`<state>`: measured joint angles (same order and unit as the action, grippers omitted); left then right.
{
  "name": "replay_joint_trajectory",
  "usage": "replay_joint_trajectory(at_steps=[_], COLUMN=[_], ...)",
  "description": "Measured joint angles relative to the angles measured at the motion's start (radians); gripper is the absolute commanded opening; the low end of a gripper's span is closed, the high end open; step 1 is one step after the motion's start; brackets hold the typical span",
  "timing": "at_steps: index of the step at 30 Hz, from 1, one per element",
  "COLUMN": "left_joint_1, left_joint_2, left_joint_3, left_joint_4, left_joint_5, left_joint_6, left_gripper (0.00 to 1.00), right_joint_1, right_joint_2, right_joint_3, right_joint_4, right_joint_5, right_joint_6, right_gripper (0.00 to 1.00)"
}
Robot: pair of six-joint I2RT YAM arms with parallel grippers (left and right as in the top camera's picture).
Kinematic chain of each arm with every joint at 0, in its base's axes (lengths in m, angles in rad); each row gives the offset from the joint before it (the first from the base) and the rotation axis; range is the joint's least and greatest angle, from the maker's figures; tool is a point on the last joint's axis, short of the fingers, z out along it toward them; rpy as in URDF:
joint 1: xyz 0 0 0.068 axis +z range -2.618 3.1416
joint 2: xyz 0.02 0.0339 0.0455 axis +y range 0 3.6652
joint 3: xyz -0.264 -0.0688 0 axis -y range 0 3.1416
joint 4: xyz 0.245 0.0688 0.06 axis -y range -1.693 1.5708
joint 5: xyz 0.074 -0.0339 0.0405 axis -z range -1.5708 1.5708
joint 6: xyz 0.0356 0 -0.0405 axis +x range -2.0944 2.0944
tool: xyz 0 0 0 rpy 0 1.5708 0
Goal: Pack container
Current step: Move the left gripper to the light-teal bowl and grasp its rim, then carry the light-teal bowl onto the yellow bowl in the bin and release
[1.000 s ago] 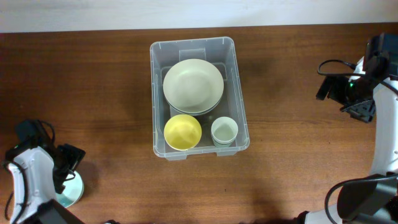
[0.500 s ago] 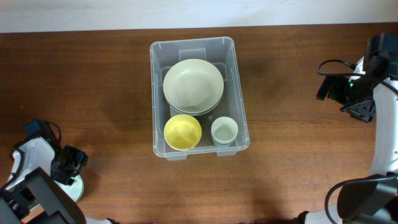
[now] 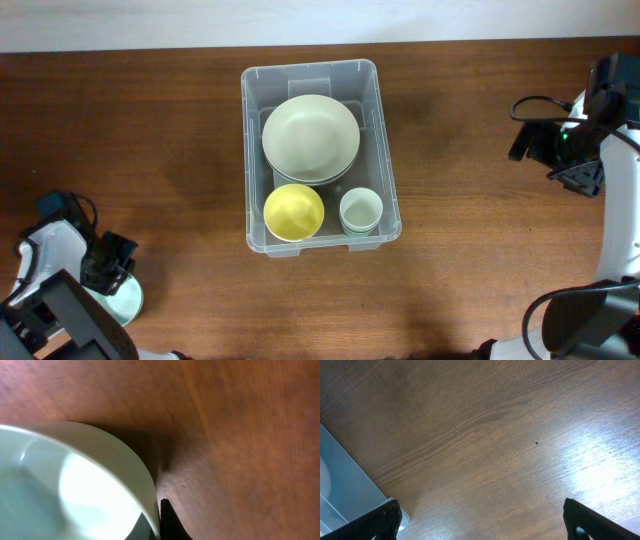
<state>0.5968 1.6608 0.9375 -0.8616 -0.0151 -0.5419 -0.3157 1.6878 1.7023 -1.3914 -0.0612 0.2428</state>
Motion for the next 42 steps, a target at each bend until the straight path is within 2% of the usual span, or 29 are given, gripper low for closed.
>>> replay_joint_trajectory(at_steps=[3, 8, 15, 20, 26, 31, 38, 40, 41, 42], left_joint_1=[-0.032, -0.218, -0.581, -0.895, -1.100, -1.193, -1.213, -1.213, -1.213, -1.213], left_joint_2=[-0.019, -0.147, -0.306, -0.308, -0.232, -0.127, -0.047, -0.032, -0.021, -0.013], left_joint_3=[0.037, 0.184, 0.449, 0.495, 0.495, 0.495, 0.495, 0.495, 0.495, 0.495], left_joint_4=[-0.011, -0.048, -0.085, -0.071, -0.072, -0.081, -0.152, -0.158, -0.160, -0.160], left_joint_5=[0.060, 0.135, 0.108, 0.048, 0.013, 0.009, 0.006, 0.003, 0.003, 0.003], left_joint_6=[0.006, 0.019, 0.026, 0.026, 0.031, 0.056, 0.070, 0.071, 0.071, 0.076], left_gripper=[0.01, 0.01, 0.01, 0.01, 0.01, 0.01, 0.02, 0.12, 0.25, 0.33], right_joint_1=[0.000, 0.000, 0.000, 0.000, 0.000, 0.000, 0.000, 0.000, 0.000, 0.000], right_joint_2=[0.000, 0.000, 0.000, 0.000, 0.000, 0.000, 0.000, 0.000, 0.000, 0.000], right_joint_3=[0.000, 0.000, 0.000, 0.000, 0.000, 0.000, 0.000, 0.000, 0.000, 0.000], right_joint_4=[0.000, 0.000, 0.000, 0.000, 0.000, 0.000, 0.000, 0.000, 0.000, 0.000], right_joint_5=[0.000, 0.000, 0.000, 0.000, 0.000, 0.000, 0.000, 0.000, 0.000, 0.000], right_joint_6=[0.000, 0.000, -0.001, -0.004, -0.004, -0.004, -0.003, -0.004, -0.003, -0.003], right_gripper=[0.99, 0.99, 0.99, 0.99, 0.99, 0.99, 0.99, 0.99, 0.99, 0.99])
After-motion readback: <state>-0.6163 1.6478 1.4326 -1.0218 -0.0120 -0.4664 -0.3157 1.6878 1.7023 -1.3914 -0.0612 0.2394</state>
